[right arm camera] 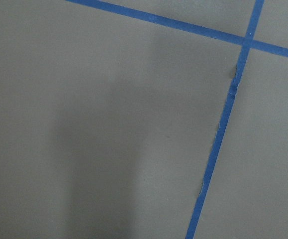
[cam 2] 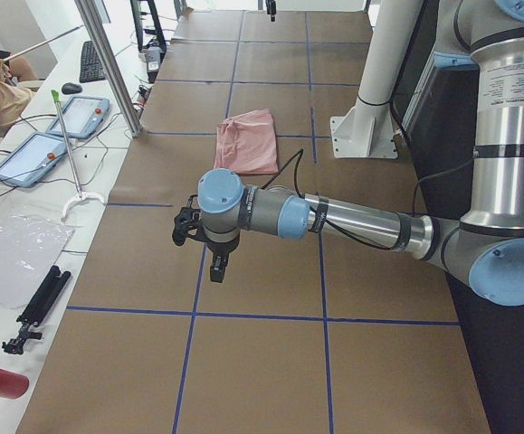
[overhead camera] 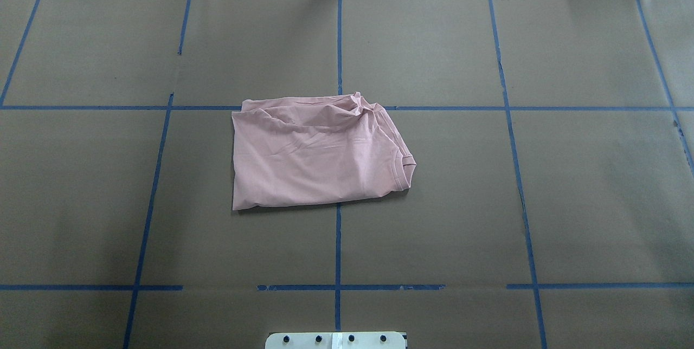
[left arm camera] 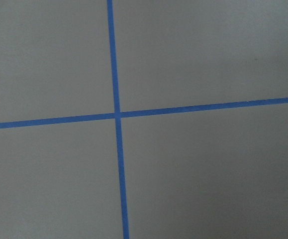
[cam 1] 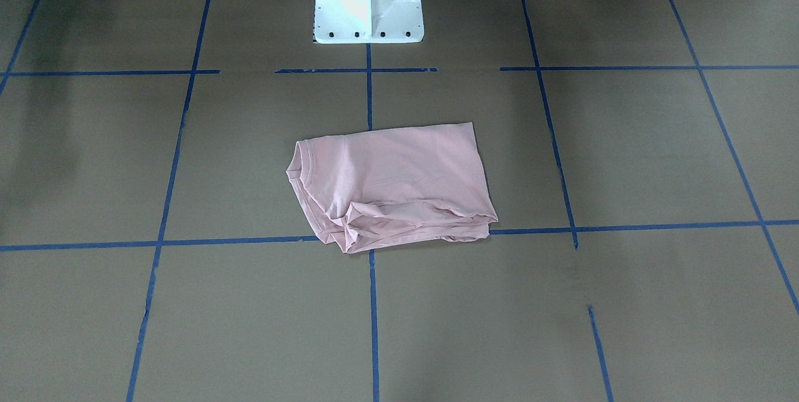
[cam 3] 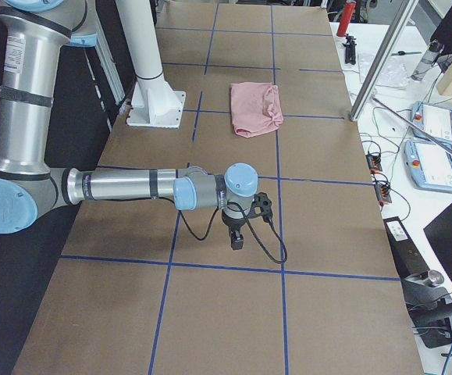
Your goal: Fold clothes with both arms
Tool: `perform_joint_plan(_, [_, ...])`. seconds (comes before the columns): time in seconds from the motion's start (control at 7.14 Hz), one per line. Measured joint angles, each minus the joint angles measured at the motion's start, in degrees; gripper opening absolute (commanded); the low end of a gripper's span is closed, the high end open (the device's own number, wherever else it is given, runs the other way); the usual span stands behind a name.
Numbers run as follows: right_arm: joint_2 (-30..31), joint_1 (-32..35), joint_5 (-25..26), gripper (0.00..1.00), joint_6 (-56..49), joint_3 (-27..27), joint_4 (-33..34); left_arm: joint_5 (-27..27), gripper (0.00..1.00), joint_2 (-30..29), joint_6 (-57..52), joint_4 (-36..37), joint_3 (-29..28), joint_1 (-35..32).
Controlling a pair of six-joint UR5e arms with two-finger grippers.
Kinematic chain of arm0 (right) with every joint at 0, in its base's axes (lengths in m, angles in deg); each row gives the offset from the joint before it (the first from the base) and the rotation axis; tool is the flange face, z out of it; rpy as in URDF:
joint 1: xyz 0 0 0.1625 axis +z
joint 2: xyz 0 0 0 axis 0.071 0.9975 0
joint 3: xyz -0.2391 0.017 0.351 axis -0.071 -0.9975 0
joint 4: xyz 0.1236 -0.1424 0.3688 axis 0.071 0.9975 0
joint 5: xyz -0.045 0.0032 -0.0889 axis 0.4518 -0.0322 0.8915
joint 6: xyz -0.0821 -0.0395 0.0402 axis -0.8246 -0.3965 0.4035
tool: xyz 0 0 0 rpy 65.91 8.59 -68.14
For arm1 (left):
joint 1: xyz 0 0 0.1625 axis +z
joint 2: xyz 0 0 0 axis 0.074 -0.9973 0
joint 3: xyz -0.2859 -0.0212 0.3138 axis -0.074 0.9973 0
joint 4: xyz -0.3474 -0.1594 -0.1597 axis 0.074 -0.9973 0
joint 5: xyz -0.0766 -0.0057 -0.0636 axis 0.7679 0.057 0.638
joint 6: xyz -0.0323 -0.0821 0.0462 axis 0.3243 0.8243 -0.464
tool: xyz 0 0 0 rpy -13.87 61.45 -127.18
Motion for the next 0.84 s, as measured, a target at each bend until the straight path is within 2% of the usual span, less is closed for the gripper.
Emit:
perform_joint_plan(0.42, [0.60, 0.06, 0.40, 1.00, 0.00, -0.24, -0.14, -0.88, 1.00, -4.16, 0.44, -2.45, -3.68, 0.18])
perform_joint_plan(0.84, [0.81, 0.02, 0.41, 1.00, 0.17, -0.75, -0.23, -2.38, 1.00, -3.71, 0.71, -2.76, -3.92, 0.42])
